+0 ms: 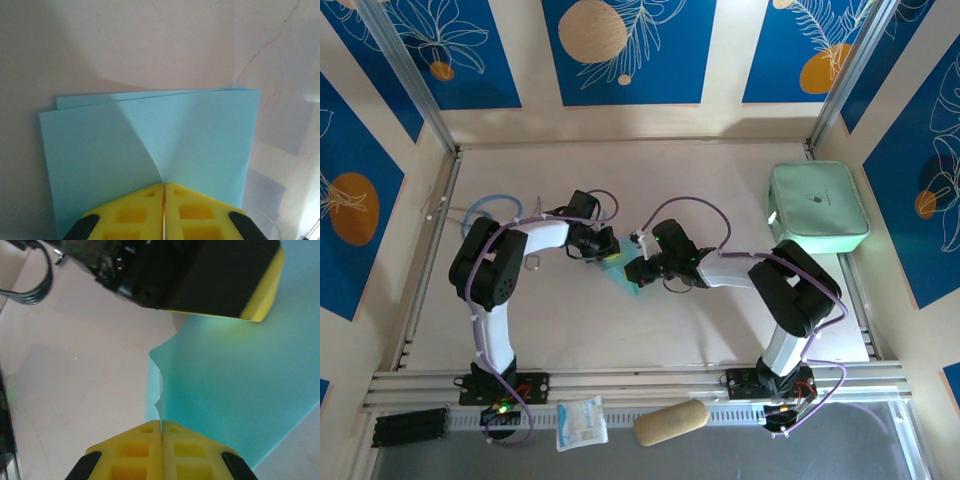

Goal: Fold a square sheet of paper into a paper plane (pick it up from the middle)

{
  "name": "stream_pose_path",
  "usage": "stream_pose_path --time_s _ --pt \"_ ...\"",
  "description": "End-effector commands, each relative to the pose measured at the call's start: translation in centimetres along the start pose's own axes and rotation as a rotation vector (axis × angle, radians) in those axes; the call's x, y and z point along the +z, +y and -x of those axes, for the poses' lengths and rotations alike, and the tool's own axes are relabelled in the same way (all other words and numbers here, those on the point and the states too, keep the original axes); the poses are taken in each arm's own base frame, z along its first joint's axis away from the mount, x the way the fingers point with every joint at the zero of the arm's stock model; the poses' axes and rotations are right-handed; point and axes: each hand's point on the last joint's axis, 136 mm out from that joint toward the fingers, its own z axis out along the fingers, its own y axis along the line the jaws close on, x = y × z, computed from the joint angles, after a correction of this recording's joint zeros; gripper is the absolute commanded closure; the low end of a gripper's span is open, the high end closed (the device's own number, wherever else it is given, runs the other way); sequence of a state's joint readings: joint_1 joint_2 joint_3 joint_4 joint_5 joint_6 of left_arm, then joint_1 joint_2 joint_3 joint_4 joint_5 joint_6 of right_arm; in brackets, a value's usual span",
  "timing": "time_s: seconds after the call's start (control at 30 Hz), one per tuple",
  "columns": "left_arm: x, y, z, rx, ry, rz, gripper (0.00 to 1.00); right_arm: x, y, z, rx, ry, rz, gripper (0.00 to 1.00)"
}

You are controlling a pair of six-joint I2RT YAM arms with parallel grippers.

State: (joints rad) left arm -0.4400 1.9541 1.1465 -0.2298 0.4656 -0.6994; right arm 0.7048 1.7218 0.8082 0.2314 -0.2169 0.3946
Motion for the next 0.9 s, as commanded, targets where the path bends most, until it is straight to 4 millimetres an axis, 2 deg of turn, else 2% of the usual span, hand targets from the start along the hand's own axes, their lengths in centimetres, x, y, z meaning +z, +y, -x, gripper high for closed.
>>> stream_pose_path --time_s 0.0,0.87 --pt "1.1 2.0 -1.3 -0.017 0.051 0.077 0.91 0.3 -1.0 -0.8 0.05 0.043 -0.067 0.99" --pt "1.3 2.0 -1.1 -0.033 0.046 0.079 0.92 0.4 -2.4 -2.0 0.129 0.082 -0.203 1.0"
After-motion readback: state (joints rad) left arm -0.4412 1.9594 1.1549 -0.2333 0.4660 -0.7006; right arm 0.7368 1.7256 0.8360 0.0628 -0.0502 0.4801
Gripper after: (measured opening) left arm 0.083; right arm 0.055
